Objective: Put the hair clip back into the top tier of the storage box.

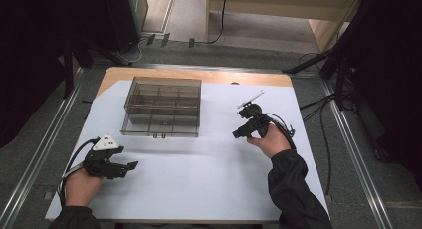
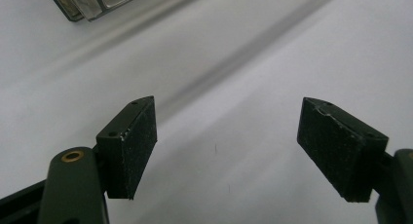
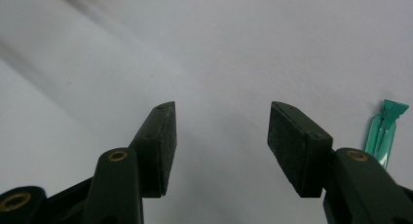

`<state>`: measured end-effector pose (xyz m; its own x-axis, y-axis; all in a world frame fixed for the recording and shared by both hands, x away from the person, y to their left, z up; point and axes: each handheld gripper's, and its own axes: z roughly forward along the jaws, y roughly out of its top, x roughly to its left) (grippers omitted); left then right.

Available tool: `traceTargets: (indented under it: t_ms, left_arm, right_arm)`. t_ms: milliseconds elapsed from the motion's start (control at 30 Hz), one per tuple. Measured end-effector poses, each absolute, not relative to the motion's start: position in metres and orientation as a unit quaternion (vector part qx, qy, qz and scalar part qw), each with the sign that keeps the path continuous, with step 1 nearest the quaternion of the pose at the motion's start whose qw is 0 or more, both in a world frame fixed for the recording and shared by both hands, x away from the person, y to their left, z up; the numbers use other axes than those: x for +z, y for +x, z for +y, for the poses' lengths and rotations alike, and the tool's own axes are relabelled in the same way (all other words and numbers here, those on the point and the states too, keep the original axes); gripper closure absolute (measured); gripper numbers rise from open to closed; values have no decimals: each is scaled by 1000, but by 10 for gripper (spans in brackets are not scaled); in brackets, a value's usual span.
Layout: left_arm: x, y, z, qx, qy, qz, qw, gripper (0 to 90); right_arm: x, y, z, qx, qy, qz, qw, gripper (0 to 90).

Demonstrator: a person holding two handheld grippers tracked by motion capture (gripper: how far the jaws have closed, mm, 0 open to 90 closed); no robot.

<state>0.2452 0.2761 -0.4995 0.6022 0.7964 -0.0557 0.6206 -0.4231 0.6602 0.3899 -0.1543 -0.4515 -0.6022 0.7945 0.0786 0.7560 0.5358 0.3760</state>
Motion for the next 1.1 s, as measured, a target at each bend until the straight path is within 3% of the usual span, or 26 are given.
traceTargets:
  t_ms: [767,1100]
  left_arm:
    - [-501,242,279,136,830,431,327,235]
    - [-501,241,278,136,829,432,327,235]
  right_arm:
    - [-459,403,-179,154,470,867,58,428]
    - [-467,409,-189,121,488,861,83,432]
